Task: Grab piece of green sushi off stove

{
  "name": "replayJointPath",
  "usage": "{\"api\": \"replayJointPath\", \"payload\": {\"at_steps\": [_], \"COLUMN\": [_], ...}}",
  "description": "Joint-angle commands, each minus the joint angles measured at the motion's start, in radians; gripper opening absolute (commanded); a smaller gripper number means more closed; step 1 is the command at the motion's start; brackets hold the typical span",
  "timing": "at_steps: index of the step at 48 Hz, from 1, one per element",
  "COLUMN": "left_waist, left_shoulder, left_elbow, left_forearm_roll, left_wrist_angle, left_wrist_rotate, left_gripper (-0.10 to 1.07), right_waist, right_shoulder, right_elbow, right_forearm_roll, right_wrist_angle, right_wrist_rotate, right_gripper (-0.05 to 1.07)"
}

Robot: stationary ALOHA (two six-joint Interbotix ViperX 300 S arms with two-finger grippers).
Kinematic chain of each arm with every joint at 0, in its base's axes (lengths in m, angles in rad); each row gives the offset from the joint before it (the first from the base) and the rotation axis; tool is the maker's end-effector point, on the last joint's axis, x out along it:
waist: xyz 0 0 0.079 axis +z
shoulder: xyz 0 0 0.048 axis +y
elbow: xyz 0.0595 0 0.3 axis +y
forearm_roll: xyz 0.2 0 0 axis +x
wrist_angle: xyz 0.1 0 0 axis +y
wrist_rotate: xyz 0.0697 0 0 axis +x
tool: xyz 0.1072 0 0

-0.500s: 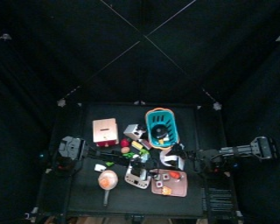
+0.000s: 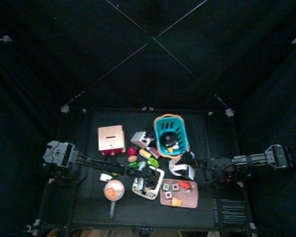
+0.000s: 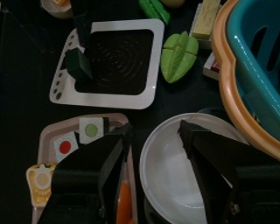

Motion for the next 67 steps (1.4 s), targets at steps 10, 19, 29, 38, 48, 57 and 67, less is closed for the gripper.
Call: {"api": "replayJointPath", "payload": {"at_steps": [10, 19, 29, 38, 48, 57, 67], "left_waist": [-0.043, -0.041, -0.044, -0.041, -0.037, -0.037, -0.035], "left_shoulder": [-0.029, -0.023, 0.021, 0.051, 0.061, 0.063, 0.055], "left_elbow": [0.032, 0.032, 0.025, 0.014, 0.000, -0.005, -0.008], "left_forearm_roll": [-0.020, -0.021, -0.021, -0.020, -0.017, -0.005, -0.005], "left_wrist_angle": [0.098, 0.132, 0.133, 0.135, 0.132, 0.132, 0.132], "left_wrist_rotate": [0.003, 0.002, 0.002, 0.002, 0.003, 0.003, 0.002], "left_gripper": [0.80, 0.80, 0.80, 0.80, 0.77, 0.68, 0.60], "right_waist": [-0.002, -0.002, -0.002, -0.002, -0.002, -0.002, -0.002], "right_shoulder": [-0.005, -0.003, -0.005, -0.003, -0.005, -0.005, -0.003], "right_elbow": [-0.014, -0.012, -0.014, -0.012, -0.012, -0.012, -0.011], "right_forearm_roll": [0.000, -0.002, -0.002, -0.002, -0.002, -0.002, -0.002], "right_wrist_angle": [-0.008, -0.008, -0.008, -0.008, -0.008, -0.008, -0.008], "right_wrist_rotate": [0.000, 0.000, 0.000, -0.002, 0.000, -0.002, -0.002], "right_gripper": [0.84, 0.84, 0.84, 0.84, 0.84, 0.84, 0.84]}}
